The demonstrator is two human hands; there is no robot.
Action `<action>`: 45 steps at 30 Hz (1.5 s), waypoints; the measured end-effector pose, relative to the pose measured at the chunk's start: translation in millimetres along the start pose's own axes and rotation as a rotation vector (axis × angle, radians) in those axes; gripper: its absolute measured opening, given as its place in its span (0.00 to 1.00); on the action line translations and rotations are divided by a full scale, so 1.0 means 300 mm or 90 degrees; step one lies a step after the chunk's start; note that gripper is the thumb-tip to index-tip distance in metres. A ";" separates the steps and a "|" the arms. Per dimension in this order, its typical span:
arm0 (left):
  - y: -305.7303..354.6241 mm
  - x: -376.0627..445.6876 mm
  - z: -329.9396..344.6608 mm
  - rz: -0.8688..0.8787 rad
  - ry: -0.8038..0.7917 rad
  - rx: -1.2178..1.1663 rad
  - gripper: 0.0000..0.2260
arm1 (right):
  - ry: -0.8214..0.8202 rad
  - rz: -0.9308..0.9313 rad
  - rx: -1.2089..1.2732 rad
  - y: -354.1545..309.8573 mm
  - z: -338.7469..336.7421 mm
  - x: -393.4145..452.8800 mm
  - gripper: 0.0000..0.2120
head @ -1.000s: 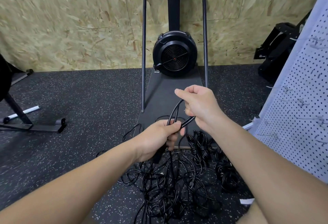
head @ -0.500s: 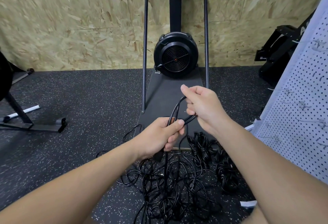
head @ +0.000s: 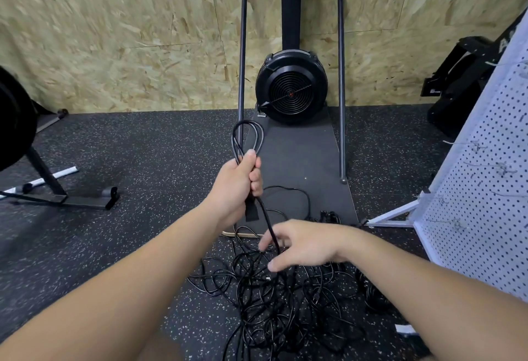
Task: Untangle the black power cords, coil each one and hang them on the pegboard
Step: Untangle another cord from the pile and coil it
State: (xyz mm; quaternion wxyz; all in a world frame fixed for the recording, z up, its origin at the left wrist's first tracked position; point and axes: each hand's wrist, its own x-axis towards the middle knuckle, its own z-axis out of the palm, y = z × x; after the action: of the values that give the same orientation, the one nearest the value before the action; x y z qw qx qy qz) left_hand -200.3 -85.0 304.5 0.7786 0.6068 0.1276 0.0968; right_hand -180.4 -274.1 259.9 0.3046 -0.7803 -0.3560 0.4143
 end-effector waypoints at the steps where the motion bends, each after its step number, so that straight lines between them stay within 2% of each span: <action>1: 0.004 0.011 -0.015 0.005 0.009 0.002 0.16 | -0.009 -0.005 0.004 0.002 0.007 -0.002 0.18; 4: 0.012 0.033 -0.060 0.011 0.040 0.019 0.16 | 0.021 -0.011 0.031 0.005 -0.014 -0.023 0.13; 11: -0.016 0.047 -0.143 0.024 0.102 0.181 0.14 | 0.279 -0.085 0.017 -0.017 -0.132 -0.089 0.01; 15: -0.054 0.009 -0.105 0.024 0.078 0.292 0.15 | 0.351 -0.168 0.024 -0.062 -0.128 -0.096 0.04; 18: -0.068 -0.039 -0.038 -0.047 0.029 0.313 0.22 | 0.416 -0.175 0.045 -0.095 -0.107 -0.079 0.05; 21: -0.083 -0.087 0.017 -0.149 -0.053 0.259 0.35 | 0.517 -0.126 0.050 -0.106 -0.104 -0.058 0.09; 23: -0.102 -0.105 0.038 -0.168 -0.121 0.211 0.35 | 0.576 -0.050 0.010 -0.091 -0.115 -0.045 0.17; 25: -0.113 -0.119 0.046 -0.192 -0.169 0.151 0.28 | 0.611 0.037 -0.064 -0.065 -0.132 -0.035 0.21; 27: -0.113 -0.124 0.045 -0.212 -0.205 0.100 0.20 | 0.620 0.066 -0.079 -0.046 -0.143 -0.034 0.21; 29: -0.100 -0.127 0.040 -0.219 -0.216 0.073 0.17 | 0.585 0.006 -0.030 -0.037 -0.154 -0.043 0.17; 32: -0.071 -0.123 0.026 -0.205 -0.209 0.024 0.14 | 0.480 -0.094 0.092 -0.041 -0.173 -0.081 0.15; 35: -0.052 -0.100 0.002 -0.166 -0.196 0.002 0.15 | 0.359 -0.061 0.119 -0.002 -0.186 -0.096 0.11; 38: -0.054 -0.082 -0.009 -0.128 -0.176 0.022 0.15 | 0.286 -0.003 0.049 0.043 -0.171 -0.085 0.10; 40: -0.060 -0.077 -0.010 -0.107 -0.158 0.038 0.14 | 0.325 0.017 0.049 0.047 -0.174 -0.075 0.10; 43: -0.061 -0.072 -0.026 -0.073 -0.154 0.104 0.14 | 0.425 0.010 0.166 0.011 -0.187 -0.084 0.08; 45: -0.062 -0.072 -0.036 -0.038 -0.173 0.202 0.17 | 0.469 -0.029 0.253 -0.036 -0.184 -0.105 0.09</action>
State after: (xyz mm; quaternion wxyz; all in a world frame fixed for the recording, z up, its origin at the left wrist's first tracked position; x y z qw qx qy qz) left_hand -224.3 -86.3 285.6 0.6861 0.7249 0.0531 -0.0303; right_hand -148.7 -303.3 307.7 0.5653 -0.7942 -0.1536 0.1616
